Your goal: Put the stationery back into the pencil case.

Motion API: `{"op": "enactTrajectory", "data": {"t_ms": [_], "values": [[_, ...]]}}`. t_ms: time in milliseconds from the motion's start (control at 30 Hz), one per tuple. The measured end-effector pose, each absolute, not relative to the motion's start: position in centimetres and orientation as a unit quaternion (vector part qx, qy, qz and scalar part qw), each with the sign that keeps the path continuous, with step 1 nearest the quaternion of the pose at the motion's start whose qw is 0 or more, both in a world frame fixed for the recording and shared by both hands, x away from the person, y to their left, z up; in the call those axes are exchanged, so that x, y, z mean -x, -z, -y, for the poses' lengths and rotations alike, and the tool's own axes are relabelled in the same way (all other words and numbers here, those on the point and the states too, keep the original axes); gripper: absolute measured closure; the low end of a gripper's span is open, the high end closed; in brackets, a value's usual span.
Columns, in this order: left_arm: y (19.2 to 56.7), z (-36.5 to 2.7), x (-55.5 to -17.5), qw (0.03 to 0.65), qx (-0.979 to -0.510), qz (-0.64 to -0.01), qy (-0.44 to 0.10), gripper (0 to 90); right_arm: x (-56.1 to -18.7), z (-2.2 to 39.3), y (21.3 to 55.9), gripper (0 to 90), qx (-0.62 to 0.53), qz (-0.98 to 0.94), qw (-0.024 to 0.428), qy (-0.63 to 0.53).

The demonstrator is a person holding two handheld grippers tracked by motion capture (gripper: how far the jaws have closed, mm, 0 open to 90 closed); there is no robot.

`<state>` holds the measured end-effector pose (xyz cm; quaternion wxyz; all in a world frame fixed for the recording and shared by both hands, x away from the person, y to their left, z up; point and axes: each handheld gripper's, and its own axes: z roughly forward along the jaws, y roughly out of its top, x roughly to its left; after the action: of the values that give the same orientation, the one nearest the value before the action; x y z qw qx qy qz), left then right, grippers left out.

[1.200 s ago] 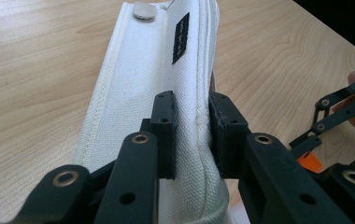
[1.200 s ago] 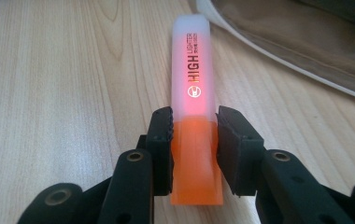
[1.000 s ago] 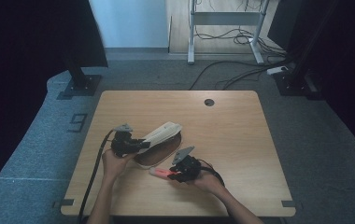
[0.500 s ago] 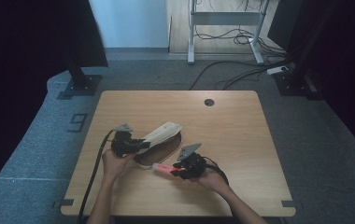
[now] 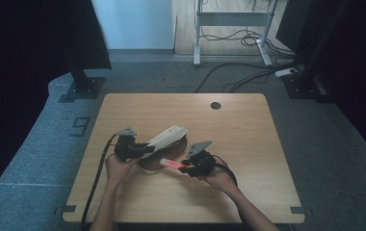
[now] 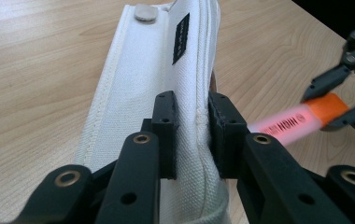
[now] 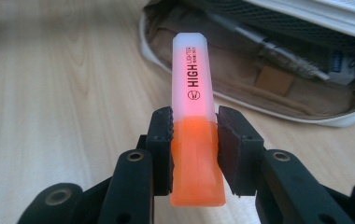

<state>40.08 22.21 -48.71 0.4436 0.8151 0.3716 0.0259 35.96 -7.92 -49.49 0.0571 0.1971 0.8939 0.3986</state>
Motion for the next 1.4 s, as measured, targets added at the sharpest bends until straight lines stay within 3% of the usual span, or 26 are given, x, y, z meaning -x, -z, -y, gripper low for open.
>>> {"op": "enactTrajectory", "data": {"t_ms": [867, 1400], "values": [[48.7, -22.2, -40.1, 0.443, -0.816, -0.370, -0.026, 74.4, -39.9, 2.8, 51.5, 65.8, -0.189, -0.907, 0.066, -0.369], [48.7, -22.1, -40.0, 0.442, -0.816, -0.371, -0.025, 74.2, -42.2, 1.7, 52.8, 64.7, -0.205, -0.908, 0.069, -0.358]]}}
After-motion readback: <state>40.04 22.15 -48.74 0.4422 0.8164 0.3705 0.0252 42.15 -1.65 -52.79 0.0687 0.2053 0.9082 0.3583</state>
